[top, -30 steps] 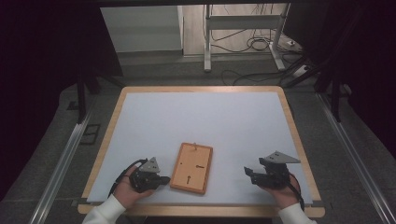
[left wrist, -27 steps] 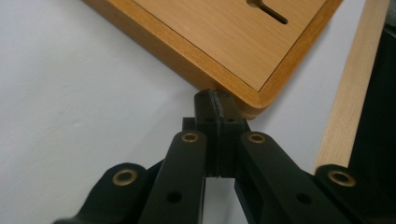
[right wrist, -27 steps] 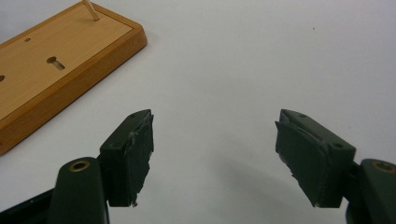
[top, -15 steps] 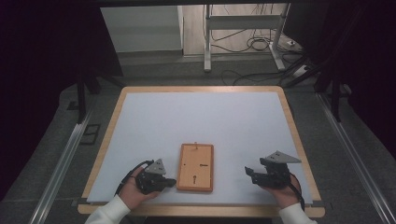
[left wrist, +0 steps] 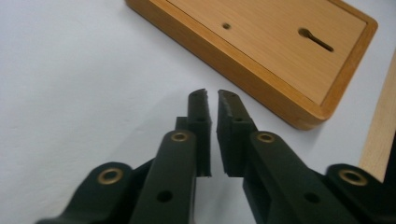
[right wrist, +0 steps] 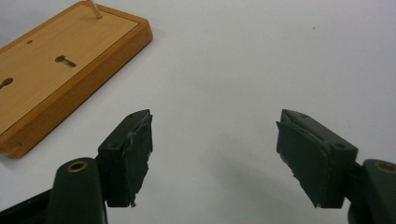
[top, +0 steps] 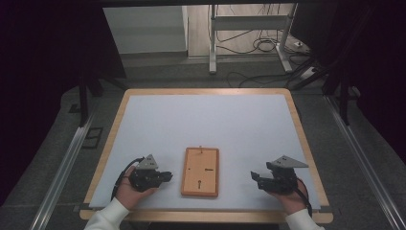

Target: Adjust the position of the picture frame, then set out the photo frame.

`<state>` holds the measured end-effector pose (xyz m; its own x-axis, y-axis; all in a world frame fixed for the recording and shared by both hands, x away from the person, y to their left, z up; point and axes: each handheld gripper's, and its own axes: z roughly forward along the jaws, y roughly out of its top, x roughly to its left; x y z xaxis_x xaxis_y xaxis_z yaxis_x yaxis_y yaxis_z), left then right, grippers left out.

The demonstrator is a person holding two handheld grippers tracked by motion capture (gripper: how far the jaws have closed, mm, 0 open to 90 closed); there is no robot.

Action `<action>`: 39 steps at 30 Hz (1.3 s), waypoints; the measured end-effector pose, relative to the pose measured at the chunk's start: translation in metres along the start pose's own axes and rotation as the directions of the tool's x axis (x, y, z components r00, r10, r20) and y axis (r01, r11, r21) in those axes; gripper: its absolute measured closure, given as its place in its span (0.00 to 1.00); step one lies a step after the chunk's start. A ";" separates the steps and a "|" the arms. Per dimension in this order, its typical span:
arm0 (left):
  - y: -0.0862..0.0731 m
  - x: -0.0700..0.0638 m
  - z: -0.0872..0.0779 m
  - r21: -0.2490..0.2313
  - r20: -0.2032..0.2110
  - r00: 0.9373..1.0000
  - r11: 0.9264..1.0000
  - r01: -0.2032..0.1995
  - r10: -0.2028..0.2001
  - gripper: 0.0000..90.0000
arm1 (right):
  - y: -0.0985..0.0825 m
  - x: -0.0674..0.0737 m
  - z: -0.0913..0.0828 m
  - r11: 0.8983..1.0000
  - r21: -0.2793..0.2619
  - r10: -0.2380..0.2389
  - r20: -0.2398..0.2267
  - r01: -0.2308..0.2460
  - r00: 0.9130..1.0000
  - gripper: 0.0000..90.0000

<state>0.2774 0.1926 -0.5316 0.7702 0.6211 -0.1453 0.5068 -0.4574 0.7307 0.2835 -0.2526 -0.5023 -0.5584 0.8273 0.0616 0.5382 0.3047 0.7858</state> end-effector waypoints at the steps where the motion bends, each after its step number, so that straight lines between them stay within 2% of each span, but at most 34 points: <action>1: 0.000 0.001 0.000 -0.008 -0.014 1.000 1.000 0.003 -0.003 0.83 | 0.000 0.000 0.000 1.000 -0.001 0.000 -0.003 0.000 1.000 0.30; 3: 0.000 0.004 0.000 -0.016 -0.043 0.999 1.000 0.023 -0.024 0.68 | 0.000 0.001 0.001 1.000 -0.004 -0.005 -0.005 0.005 1.000 0.30; 4: 0.001 0.006 0.001 -0.016 -0.058 0.997 0.999 0.044 -0.045 0.57 | 0.000 0.002 0.002 1.000 -0.006 -0.007 -0.007 0.007 1.000 0.29; 5: 0.001 0.008 0.001 -0.011 -0.067 0.996 0.998 0.063 -0.064 0.50 | -0.001 0.002 0.002 1.000 -0.007 -0.009 -0.002 0.009 1.000 0.29; 9: 0.000 0.012 0.000 -0.011 -0.077 0.993 0.996 0.089 -0.090 0.41 | 0.000 0.004 0.001 0.999 -0.030 -0.011 0.012 0.012 1.000 0.28; 12: -0.001 0.014 -0.001 -0.016 -0.078 0.992 0.995 0.098 -0.099 0.39 | 0.000 0.005 0.000 0.999 -0.047 -0.019 0.006 0.019 1.000 0.28; 16: 0.005 0.015 -0.002 -0.045 -0.054 0.993 0.994 0.102 -0.104 0.39 | 0.001 0.008 -0.001 0.998 -0.060 -0.031 -0.003 0.031 0.999 0.28; 18: 0.011 0.012 -0.003 -0.064 -0.041 0.996 0.995 0.081 -0.084 0.39 | 0.001 0.010 -0.001 0.997 -0.061 -0.039 -0.005 0.038 0.999 0.27; 21: 0.020 0.008 -0.002 -0.083 -0.029 0.999 0.996 0.027 -0.030 0.38 | 0.002 0.015 -0.001 0.997 -0.058 -0.058 -0.010 0.058 0.998 0.27; 24: 0.026 0.009 0.003 -0.073 -0.018 1.000 0.997 0.000 -0.001 0.38 | 0.003 0.017 -0.001 0.996 -0.066 -0.068 -0.013 0.067 0.998 0.26; 27: 0.030 0.012 0.006 -0.074 -0.007 1.000 0.997 -0.004 0.004 0.38 | 0.003 0.018 -0.001 0.996 -0.070 -0.065 -0.025 0.063 0.998 0.26; 29: 0.033 0.012 0.007 -0.078 -0.006 1.000 0.997 -0.014 0.013 0.37 | 0.003 0.017 0.000 0.996 -0.078 -0.038 -0.057 0.033 0.998 0.26; 33: 0.041 0.005 0.004 -0.105 0.000 0.999 0.994 -0.042 0.043 0.35 | 0.003 0.019 -0.001 0.996 -0.080 -0.046 -0.049 0.042 0.998 0.26; 39: 0.054 0.003 0.009 -0.117 0.015 0.999 0.992 -0.040 0.042 0.31 | 0.003 0.020 0.000 0.995 -0.076 -0.063 -0.036 0.060 0.997 0.26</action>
<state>0.3104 0.1641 -0.4988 0.7964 0.5919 -0.1245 0.4268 -0.4041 0.8090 0.2736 -0.2357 -0.4986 -0.6137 0.7888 0.0343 0.4545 0.3174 0.8323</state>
